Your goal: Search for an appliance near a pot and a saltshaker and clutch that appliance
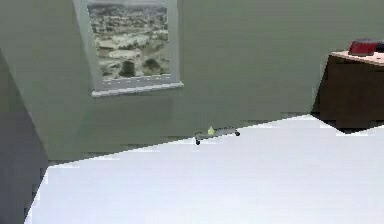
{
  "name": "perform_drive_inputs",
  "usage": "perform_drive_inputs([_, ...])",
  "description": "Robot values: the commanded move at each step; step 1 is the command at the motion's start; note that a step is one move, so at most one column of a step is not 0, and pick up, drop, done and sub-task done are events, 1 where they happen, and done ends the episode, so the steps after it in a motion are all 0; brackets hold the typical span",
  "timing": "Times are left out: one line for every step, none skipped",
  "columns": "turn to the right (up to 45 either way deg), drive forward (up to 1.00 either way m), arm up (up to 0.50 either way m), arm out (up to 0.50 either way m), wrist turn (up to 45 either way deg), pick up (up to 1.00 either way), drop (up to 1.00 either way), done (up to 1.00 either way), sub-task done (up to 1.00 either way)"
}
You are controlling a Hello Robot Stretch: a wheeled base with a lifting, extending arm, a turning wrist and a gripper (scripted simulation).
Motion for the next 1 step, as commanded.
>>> perform_drive_inputs([0.0,0.60,0.00,0.00,0.0,0.00,0.00,0.00,0.00])
